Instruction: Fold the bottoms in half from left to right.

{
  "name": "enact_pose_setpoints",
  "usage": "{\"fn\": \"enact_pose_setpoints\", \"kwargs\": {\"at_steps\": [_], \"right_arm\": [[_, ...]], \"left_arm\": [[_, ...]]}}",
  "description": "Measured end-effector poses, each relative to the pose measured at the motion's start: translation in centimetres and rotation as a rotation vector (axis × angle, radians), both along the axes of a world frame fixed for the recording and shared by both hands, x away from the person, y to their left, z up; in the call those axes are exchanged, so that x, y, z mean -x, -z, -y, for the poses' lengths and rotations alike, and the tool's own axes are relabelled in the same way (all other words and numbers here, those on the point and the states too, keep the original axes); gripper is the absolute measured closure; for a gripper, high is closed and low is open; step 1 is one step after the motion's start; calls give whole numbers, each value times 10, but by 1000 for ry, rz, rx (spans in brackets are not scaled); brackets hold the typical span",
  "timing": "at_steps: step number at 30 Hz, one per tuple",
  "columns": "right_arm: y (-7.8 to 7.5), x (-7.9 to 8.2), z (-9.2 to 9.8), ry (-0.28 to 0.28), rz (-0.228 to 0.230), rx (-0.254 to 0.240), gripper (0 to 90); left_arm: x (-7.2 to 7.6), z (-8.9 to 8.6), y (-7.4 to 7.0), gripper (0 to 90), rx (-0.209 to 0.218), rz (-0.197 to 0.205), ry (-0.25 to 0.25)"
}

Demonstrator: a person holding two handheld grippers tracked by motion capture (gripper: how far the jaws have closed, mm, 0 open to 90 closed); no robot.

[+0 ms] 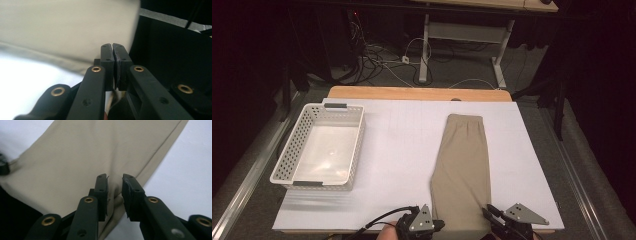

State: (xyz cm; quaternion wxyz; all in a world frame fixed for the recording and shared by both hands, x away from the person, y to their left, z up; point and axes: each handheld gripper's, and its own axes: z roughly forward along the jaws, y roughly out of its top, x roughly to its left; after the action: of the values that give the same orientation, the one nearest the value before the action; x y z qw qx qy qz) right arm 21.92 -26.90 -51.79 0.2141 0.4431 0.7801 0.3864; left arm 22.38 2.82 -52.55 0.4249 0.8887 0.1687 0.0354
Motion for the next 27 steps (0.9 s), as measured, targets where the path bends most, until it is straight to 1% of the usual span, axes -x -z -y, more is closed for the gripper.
{"fn": "enact_pose_setpoints", "kwargs": {"at_steps": [1,2,3,4,5,6,7,10,11,12,13,14,15,16,17,18,20,21,22,23,24,25,26,27], "right_arm": [[1,-2,0,4,-2,4,739],[3,-4,-2,9,-16,9,742],[4,-6,-2,4,-21,20,775],[5,-6,-3,-1,-15,21,845],[4,-7,-4,-17,-14,27,882],[2,-7,-5,-21,-14,34,891],[1,-6,-4,-23,-2,37,893],[-7,1,0,-6,27,17,897],[-7,3,2,2,31,15,897],[-7,4,3,8,32,22,898],[-4,5,5,12,22,33,897],[-2,5,6,19,13,37,898],[0,4,8,25,8,37,897],[1,4,10,31,5,32,897],[1,5,11,37,7,29,897],[1,5,11,42,8,31,897],[3,6,11,39,7,31,894],[4,6,11,38,4,31,894],[4,6,11,39,1,28,894],[4,6,11,38,0,25,894],[4,6,11,37,1,25,894],[4,6,10,36,1,25,894],[4,6,11,33,4,27,892],[3,6,11,31,4,27,888]], "left_arm": [[0,-2,-1,812,15,0,-3],[0,-4,-3,774,28,2,-7],[-1,-8,-5,726,48,3,-12],[-3,-12,-7,663,64,5,-24],[-6,-17,-10,616,86,5,-44],[-8,-20,-12,589,100,3,-56],[-12,-25,-15,555,117,3,-74],[-24,-38,-20,551,138,15,-123],[-28,-41,-21,524,136,25,-138],[-34,-44,-21,506,123,35,-158],[-38,-45,-21,506,116,42,-175],[-43,-47,-20,508,99,48,-203],[-49,-47,-19,529,77,41,-237],[-56,-47,-18,533,66,23,-267],[-59,-47,-17,545,63,15,-280],[-63,-45,-15,561,50,16,-291],[-73,-38,-12,562,24,5,-293],[-79,-33,-10,570,10,12,-297],[-83,-29,-10,592,-3,10,-303],[-87,-24,-9,593,-18,9,-308],[-91,-17,-8,594,-27,6,-298],[-92,-12,-8,623,-37,11,-289],[-93,-6,-9,622,-49,19,-275],[-95,-1,-10,623,-35,16,-261]]}}
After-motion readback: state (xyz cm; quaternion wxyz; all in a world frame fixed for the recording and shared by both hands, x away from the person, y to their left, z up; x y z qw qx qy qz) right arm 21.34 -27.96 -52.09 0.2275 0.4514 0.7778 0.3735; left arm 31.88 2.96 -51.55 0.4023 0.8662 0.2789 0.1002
